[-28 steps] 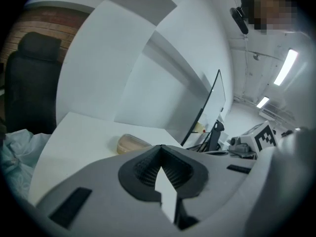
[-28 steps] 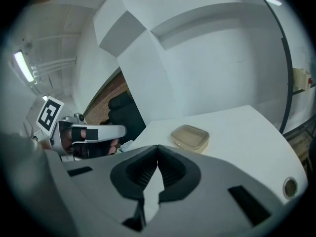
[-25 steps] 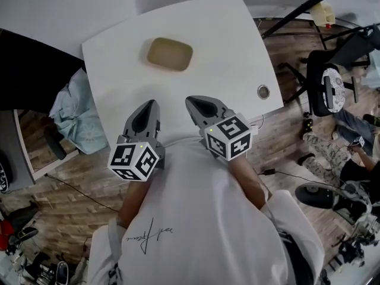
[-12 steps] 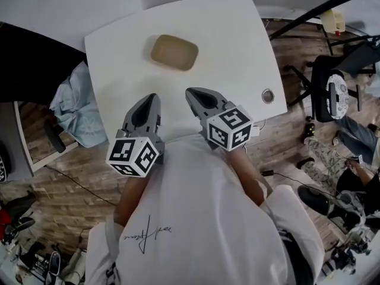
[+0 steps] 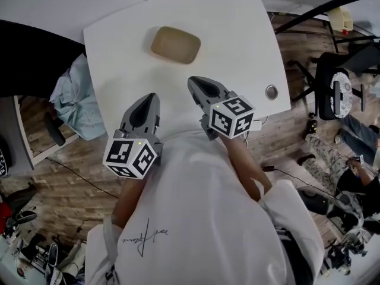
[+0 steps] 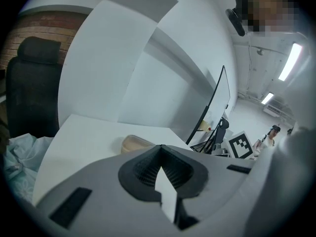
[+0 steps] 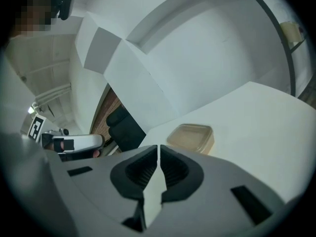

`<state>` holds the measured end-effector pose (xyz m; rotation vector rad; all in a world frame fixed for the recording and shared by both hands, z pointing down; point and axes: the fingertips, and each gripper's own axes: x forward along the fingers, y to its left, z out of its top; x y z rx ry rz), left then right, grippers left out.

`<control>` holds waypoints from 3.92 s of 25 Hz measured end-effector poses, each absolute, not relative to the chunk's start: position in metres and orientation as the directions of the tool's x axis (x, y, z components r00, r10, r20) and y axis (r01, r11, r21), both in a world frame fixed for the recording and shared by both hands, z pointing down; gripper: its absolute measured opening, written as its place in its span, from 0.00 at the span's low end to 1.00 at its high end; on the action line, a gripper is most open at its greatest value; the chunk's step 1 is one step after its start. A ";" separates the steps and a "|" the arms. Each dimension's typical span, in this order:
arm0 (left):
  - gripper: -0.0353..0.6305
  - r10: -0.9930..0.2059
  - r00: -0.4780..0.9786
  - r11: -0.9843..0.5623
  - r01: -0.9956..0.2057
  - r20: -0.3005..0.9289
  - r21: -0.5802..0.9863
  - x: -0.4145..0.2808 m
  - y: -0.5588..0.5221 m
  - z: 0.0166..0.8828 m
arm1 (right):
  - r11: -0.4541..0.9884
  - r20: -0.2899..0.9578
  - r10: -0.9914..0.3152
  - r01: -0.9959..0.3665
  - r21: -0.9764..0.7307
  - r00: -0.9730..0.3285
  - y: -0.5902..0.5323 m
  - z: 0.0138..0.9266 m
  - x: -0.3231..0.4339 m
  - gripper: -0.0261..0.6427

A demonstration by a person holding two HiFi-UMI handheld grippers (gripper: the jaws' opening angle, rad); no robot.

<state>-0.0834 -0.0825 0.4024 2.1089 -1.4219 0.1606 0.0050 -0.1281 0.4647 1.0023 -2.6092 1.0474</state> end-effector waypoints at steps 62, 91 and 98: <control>0.06 -0.758 0.428 -0.279 -0.895 0.492 0.349 -0.097 -0.083 0.414 | 0.034 0.315 -0.614 -0.423 -0.906 -0.724 -0.183 0.578 0.010 0.16; 0.06 -0.781 0.415 -0.261 -0.895 0.467 0.361 -0.101 -0.076 0.409 | 0.017 0.262 -0.619 -0.346 -0.938 -0.740 -0.178 0.568 0.011 0.06; 0.06 -0.782 0.421 -0.261 -0.891 0.460 0.371 -0.102 -0.076 0.410 | 0.015 0.233 -0.624 -0.310 -0.950 -0.745 -0.178 0.561 0.009 0.06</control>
